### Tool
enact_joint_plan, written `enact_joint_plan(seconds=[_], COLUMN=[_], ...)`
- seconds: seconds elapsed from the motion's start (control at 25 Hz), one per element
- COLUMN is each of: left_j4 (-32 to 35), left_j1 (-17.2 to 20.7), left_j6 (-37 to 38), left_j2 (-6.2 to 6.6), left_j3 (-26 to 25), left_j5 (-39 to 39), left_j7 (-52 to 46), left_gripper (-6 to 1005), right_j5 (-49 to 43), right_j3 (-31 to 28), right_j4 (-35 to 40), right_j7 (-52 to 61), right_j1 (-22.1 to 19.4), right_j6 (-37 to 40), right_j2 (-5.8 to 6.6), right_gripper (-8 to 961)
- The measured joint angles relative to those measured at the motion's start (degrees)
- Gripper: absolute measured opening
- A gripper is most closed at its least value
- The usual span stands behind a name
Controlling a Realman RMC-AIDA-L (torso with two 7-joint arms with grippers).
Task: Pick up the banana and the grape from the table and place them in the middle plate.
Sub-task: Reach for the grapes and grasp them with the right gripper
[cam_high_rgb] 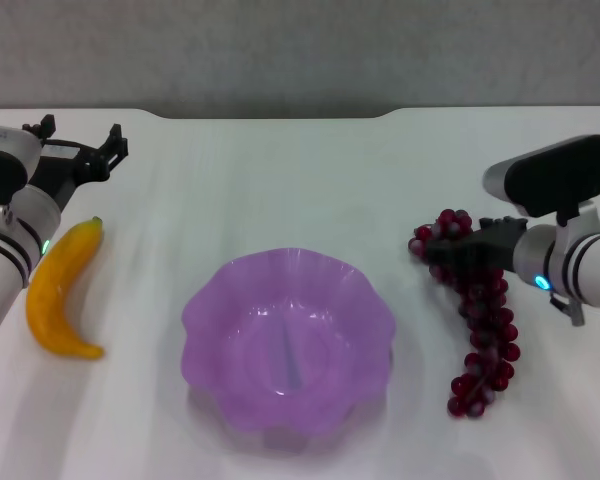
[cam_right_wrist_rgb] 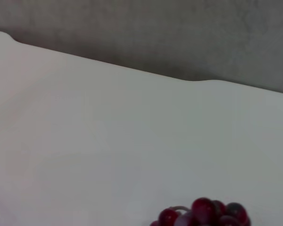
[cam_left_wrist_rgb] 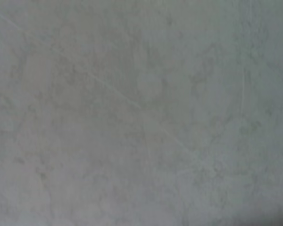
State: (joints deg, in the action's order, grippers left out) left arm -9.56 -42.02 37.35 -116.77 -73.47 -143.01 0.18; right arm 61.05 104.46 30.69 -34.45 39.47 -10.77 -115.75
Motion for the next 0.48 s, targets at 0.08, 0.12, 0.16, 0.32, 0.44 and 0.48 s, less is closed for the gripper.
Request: enact_joint_plan(seconds=[0.08, 0.12, 0.16, 0.32, 0.44, 0.48], left_j4=[0.0, 0.0, 0.0, 0.0, 0.0, 0.0], left_j1=[0.0, 0.0, 0.0, 0.0, -0.1, -0.1], left_j6=[0.0, 0.0, 0.0, 0.0, 0.0, 0.0], left_j2=[-0.01, -0.01, 0.02, 0.07, 0.09, 0.10], left_j3=[0.0, 0.0, 0.0, 0.0, -0.1, 0.0], left_j5=[0.0, 0.0, 0.1, 0.1, 0.1, 0.1], left_j7=[0.0, 0.0, 0.0, 0.0, 0.0, 0.0], left_gripper=[897, 897, 897, 897, 897, 897], right_j5=[2.0, 2.6, 3.1, 3.7, 3.8, 3.9], right_j3=[1.3, 1.6, 1.7, 1.7, 1.7, 1.7], right_j4=[-0.1, -0.3, -0.6, -2.0, -2.1, -2.1], right_j7=[0.0, 0.0, 0.0, 0.0, 0.0, 0.0], right_j1=[-0.2, -0.3, -0.5, -0.7, -0.7, -0.7], right_j6=[0.2, 0.4, 0.5, 0.9, 0.7, 0.6], right_j2=[0.00, 0.00, 0.00, 0.00, 0.00, 0.00], right_gripper=[886, 886, 886, 886, 885, 885])
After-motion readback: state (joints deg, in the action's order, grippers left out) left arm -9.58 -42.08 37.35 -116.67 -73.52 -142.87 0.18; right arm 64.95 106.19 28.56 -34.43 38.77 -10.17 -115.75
